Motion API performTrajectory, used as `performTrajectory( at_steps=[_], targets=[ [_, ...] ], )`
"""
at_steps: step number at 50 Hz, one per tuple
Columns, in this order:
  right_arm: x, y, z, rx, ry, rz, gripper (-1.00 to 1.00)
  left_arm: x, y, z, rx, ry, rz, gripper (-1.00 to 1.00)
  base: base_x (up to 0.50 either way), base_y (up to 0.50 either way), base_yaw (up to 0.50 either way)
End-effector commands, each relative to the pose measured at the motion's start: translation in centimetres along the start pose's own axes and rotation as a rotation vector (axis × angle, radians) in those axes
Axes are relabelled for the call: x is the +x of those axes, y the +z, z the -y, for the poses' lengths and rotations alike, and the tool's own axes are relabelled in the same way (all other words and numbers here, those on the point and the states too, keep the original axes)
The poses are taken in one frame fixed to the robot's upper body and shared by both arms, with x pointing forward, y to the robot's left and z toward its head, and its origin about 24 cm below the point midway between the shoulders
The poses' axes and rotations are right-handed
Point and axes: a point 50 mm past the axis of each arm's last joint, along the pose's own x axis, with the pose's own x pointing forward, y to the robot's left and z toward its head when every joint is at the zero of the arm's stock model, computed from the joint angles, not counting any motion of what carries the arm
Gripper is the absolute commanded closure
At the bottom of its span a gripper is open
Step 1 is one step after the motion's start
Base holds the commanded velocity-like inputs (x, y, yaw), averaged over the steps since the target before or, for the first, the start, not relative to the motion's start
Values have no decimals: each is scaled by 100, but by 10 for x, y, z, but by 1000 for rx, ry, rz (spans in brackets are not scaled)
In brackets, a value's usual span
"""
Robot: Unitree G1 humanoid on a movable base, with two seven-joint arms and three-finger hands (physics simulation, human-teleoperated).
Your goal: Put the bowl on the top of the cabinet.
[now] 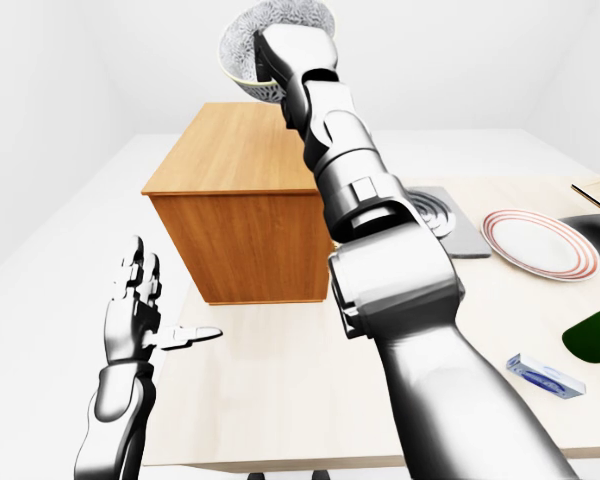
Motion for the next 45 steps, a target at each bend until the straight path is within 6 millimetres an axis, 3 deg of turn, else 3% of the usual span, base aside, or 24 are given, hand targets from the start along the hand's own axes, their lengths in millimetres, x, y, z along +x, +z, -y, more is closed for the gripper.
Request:
performTrajectory(
  at_steps=[1, 26, 45],
  targets=[
    [-1, 30, -15, -33, 7, 83, 100, 2, 1, 0, -6, 3, 8, -100, 0, 0, 0],
    [-11, 41, -56, -55, 76, 115, 100, -2, 3, 1, -7, -11, 12, -100, 0, 0, 0],
    [-15, 40, -70, -62, 102, 119, 100, -1, 1, 2, -6, -17, 0, -100, 0, 0, 0]
  ],
)
